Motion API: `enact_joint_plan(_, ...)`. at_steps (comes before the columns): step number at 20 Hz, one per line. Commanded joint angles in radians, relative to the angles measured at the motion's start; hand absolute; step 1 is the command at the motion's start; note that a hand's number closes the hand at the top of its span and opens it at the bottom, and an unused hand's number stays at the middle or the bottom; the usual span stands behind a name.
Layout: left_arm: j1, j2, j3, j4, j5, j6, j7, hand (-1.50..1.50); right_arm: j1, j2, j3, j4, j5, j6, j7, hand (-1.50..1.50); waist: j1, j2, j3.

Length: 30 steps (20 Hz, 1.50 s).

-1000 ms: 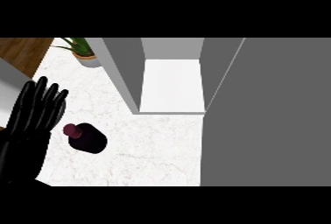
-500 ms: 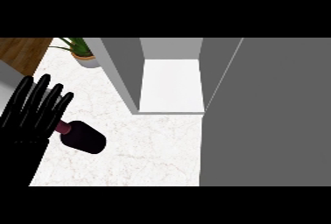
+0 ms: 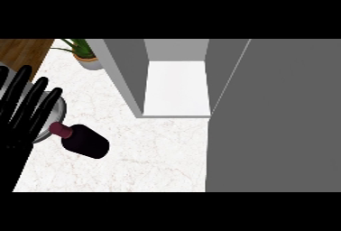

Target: Pick up the wine, place it into the cabinet and close the cabinet

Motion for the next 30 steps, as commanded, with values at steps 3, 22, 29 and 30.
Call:
enact_joint_plan(3,-0.008,0.029,0.054,-0.064,0.039,0.055,0.096,-1.5,0.008,0.023,0.017,-0.118,0.0,-0.031,0.071,-1.5,0.001,0.0,0.0)
enact_joint_plan(22,0.079,0.095,0.315,0.004,0.141,-0.075,0.085,-1.5,-0.073,-0.001,-0.019,-0.149,-0.015,-0.058,0.177,-1.5,0.003,-0.001,-0.001)
enact_joint_plan(29,0.024,0.161,0.395,0.155,0.18,-0.101,0.083,-1.5,-0.069,-0.004,-0.067,-0.182,-0.058,-0.057,0.189,-1.5,-0.003,-0.001,0.0)
enact_joint_plan(30,0.054,0.151,0.413,0.203,0.194,-0.163,0.035,-1.5,-0.105,0.019,-0.001,-0.212,-0.002,-0.106,0.24,-1.5,-0.002,-0.001,-0.001)
